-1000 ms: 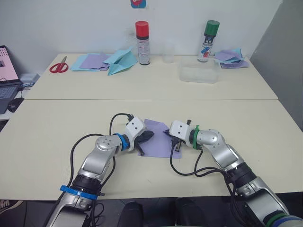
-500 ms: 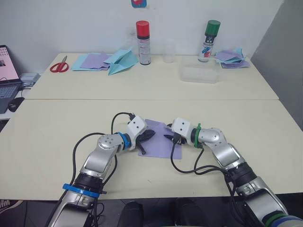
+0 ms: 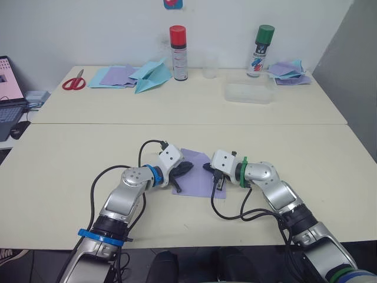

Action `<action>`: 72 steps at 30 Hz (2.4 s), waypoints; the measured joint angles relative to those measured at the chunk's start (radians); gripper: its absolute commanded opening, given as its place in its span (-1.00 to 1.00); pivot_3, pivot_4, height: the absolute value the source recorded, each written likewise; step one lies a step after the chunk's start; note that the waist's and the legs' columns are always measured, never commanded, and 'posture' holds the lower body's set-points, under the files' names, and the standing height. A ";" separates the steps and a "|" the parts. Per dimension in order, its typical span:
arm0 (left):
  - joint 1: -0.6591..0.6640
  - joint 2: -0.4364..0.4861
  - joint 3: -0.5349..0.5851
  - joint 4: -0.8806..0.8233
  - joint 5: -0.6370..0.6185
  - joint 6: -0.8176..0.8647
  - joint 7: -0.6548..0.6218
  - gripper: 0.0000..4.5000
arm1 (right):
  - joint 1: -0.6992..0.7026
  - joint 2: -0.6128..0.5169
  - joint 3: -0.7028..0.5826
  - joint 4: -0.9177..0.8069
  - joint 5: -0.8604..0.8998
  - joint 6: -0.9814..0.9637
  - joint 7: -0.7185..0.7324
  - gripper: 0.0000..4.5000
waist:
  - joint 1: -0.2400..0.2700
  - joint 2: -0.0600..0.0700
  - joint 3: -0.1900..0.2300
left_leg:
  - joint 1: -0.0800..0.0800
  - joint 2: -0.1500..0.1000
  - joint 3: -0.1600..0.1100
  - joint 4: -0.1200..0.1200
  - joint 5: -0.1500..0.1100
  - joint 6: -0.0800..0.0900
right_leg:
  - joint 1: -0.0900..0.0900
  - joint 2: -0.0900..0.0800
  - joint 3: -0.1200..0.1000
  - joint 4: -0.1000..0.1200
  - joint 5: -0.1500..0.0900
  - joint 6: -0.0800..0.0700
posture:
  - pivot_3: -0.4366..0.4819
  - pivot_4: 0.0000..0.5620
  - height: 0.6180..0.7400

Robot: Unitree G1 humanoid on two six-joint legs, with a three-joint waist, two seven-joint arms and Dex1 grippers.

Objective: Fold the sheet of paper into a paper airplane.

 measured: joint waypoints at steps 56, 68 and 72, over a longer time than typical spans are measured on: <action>-0.378 -0.185 -0.105 0.600 0.094 -0.198 -0.101 -1.00 | 0.069 -0.069 0.013 -0.232 0.151 0.373 0.220 -0.30 | 0.003 0.000 -0.020 | 0.000 -0.002 0.001 0.001 0.000 0.000 | 0.002 0.001 -0.002 0.000 0.000 0.000 | -0.05 -0.47 1.00; -0.372 -0.178 -0.106 0.604 0.109 -0.232 -0.101 -1.00 | 0.085 -0.085 -0.145 -0.342 0.342 0.495 0.204 -0.98 | 0.002 0.000 -0.020 | 0.000 -0.002 0.001 0.001 0.000 0.000 | 0.002 0.001 -0.002 0.000 0.000 0.000 | -0.05 -0.47 1.00; -0.369 -0.177 -0.106 0.604 0.115 -0.248 -0.101 -1.00 | 0.063 -0.034 -0.177 -0.272 0.328 0.465 0.101 -0.98 | 0.002 0.000 -0.020 | 0.000 -0.001 0.001 0.001 0.000 0.000 | 0.002 0.002 -0.002 0.000 0.000 0.000 | -0.05 -0.47 1.00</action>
